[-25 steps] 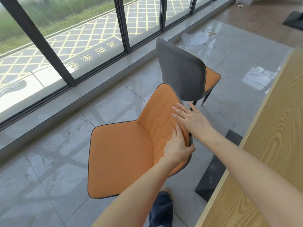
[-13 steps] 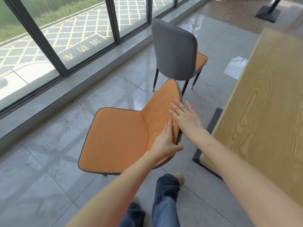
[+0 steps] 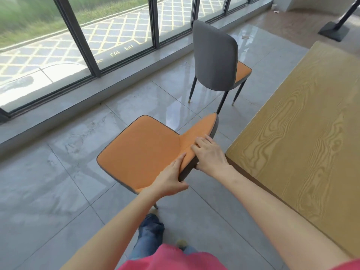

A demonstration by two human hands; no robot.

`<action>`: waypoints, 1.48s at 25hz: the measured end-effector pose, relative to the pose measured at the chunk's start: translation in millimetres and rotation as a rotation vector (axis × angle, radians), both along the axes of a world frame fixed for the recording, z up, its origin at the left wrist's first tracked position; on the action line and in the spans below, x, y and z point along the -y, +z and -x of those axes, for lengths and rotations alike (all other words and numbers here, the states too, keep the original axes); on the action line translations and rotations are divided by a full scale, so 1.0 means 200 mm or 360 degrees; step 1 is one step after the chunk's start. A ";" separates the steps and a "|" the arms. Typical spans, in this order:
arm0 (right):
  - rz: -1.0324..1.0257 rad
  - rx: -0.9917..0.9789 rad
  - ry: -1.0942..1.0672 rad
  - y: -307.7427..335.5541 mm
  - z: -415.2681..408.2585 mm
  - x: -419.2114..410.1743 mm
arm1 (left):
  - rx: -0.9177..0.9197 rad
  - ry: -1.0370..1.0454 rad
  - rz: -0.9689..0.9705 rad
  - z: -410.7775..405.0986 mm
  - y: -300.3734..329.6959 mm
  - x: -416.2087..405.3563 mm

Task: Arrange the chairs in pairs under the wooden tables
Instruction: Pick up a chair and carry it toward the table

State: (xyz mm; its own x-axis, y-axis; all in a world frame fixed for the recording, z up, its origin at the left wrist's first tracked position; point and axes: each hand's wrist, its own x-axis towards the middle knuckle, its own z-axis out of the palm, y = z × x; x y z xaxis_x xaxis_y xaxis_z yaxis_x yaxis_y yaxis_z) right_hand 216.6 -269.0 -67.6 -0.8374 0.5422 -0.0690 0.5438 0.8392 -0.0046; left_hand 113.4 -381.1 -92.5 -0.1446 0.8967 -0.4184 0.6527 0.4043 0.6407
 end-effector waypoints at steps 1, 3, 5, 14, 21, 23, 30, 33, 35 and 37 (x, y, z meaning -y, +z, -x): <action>-0.0015 -0.0066 0.0013 -0.01 -0.03 0.05 | -0.0043 0.0024 -0.0022 -0.02 -0.01 0.05; 0.0124 -0.0043 -0.0023 0.00 -0.07 0.12 | -0.0137 0.0129 -0.0120 -0.07 -0.02 0.13; 0.0112 -0.0034 -0.0049 0.00 -0.13 0.21 | -0.0242 0.0200 -0.0217 -0.13 -0.02 0.22; 0.0128 -0.0055 -0.0070 0.02 -0.17 0.52 | -0.0440 -0.0189 -0.0117 0.02 0.07 0.54; 0.0121 -0.0333 0.0011 -0.08 0.06 1.17 | -0.0538 -0.0231 0.0116 0.35 0.11 1.11; 0.0155 -0.0342 0.0029 -0.08 0.13 1.34 | -0.0502 -0.0199 0.0115 0.42 0.12 1.25; 0.0297 -0.0221 0.0062 -0.08 -0.02 1.46 | -0.0758 -0.0317 0.0089 0.46 0.11 1.46; 0.0218 -0.0318 -0.0085 -0.11 -0.10 1.43 | -0.0888 -0.0382 0.0117 0.41 0.10 1.42; 0.0099 -0.0358 -0.0072 -0.15 -0.11 1.42 | -0.0901 -0.0370 0.0068 0.37 0.08 1.39; -0.0064 -0.0420 -0.0022 -0.16 -0.11 1.40 | -0.0908 -0.0319 0.0010 0.34 0.06 1.35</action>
